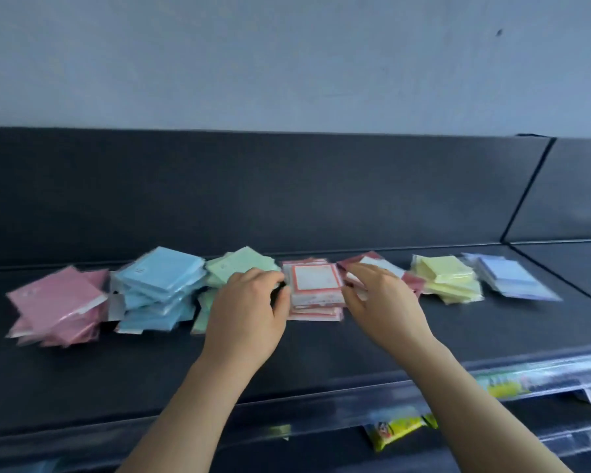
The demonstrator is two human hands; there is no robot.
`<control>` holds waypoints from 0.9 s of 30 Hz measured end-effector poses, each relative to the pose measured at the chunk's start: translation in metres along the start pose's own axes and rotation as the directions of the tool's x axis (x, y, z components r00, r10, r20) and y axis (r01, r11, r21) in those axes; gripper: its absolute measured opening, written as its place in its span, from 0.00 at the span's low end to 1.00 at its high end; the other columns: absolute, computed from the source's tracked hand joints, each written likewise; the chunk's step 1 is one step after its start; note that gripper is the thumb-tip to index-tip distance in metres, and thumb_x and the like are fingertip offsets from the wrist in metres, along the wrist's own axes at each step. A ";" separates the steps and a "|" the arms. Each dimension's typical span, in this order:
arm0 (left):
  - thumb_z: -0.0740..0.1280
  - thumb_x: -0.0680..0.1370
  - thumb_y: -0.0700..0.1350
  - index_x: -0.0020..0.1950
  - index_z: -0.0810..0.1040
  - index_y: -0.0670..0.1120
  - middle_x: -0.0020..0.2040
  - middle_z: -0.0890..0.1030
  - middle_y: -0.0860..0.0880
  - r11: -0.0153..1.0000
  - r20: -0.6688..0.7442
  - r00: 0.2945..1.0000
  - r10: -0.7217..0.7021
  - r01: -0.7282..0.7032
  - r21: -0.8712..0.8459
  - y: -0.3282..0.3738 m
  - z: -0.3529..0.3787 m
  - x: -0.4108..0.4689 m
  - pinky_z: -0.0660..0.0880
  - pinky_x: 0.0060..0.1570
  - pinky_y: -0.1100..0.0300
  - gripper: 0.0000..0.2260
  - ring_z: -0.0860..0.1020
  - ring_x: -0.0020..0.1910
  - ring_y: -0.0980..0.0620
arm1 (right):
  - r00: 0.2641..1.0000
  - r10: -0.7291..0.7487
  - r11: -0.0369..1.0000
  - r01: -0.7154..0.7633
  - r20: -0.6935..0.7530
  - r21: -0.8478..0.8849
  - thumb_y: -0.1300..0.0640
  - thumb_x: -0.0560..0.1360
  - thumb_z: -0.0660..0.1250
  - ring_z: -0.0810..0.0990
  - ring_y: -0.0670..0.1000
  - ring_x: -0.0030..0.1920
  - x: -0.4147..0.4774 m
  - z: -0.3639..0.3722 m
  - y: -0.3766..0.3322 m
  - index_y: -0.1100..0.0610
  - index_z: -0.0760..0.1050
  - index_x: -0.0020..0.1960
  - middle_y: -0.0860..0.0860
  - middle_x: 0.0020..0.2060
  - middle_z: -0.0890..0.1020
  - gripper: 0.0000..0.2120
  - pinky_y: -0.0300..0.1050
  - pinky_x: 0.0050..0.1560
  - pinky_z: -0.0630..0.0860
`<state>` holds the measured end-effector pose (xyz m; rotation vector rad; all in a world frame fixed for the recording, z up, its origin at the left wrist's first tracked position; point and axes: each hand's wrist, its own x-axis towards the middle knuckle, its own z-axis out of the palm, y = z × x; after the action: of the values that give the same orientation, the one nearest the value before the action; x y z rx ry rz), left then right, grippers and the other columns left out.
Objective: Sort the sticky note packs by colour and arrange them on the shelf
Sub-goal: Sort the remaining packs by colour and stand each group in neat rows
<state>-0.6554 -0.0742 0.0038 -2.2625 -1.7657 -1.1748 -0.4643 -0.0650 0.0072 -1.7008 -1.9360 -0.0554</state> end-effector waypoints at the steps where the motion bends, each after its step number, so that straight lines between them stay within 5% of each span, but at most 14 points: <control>1: 0.66 0.77 0.46 0.54 0.83 0.46 0.48 0.83 0.49 1.000 0.004 1.000 0.010 -0.010 -0.003 0.015 0.009 0.000 0.74 0.47 0.54 0.09 0.78 0.48 0.46 | 1.000 0.011 1.000 -0.011 0.000 -0.009 0.56 0.76 0.63 0.77 0.57 0.54 -0.003 -0.008 0.015 0.59 0.78 0.53 0.52 0.51 0.82 0.10 0.48 0.47 0.71; 14: 0.65 0.78 0.48 0.54 0.82 0.48 0.49 0.82 0.51 0.994 0.075 0.996 0.056 -0.049 -0.100 0.195 0.138 0.003 0.73 0.45 0.58 0.09 0.77 0.49 0.49 | 0.990 0.138 0.987 -0.138 0.004 -0.082 0.54 0.78 0.62 0.75 0.53 0.59 -0.043 -0.093 0.217 0.56 0.76 0.62 0.49 0.58 0.80 0.14 0.45 0.53 0.70; 22: 0.62 0.80 0.50 0.60 0.80 0.49 0.55 0.82 0.53 0.989 0.147 0.981 0.126 -0.112 -0.098 0.262 0.205 0.036 0.72 0.51 0.58 0.13 0.77 0.54 0.50 | 0.965 0.264 0.962 -0.263 -0.004 -0.070 0.54 0.78 0.61 0.75 0.54 0.60 -0.032 -0.115 0.309 0.59 0.76 0.62 0.51 0.59 0.80 0.15 0.46 0.55 0.73; 27: 0.61 0.79 0.50 0.56 0.80 0.48 0.50 0.81 0.52 0.987 0.207 0.967 0.148 -0.132 -0.089 0.296 0.255 0.070 0.70 0.46 0.58 0.11 0.75 0.50 0.48 | 0.953 0.301 0.948 -0.302 -0.023 -0.101 0.53 0.79 0.61 0.75 0.55 0.60 -0.012 -0.125 0.359 0.57 0.75 0.64 0.51 0.61 0.79 0.16 0.45 0.56 0.70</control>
<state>-0.2653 -0.0036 -0.0184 -2.5951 -1.6159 -1.0232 -0.0845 -0.0532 -0.0083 -2.0445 -1.6711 -0.0469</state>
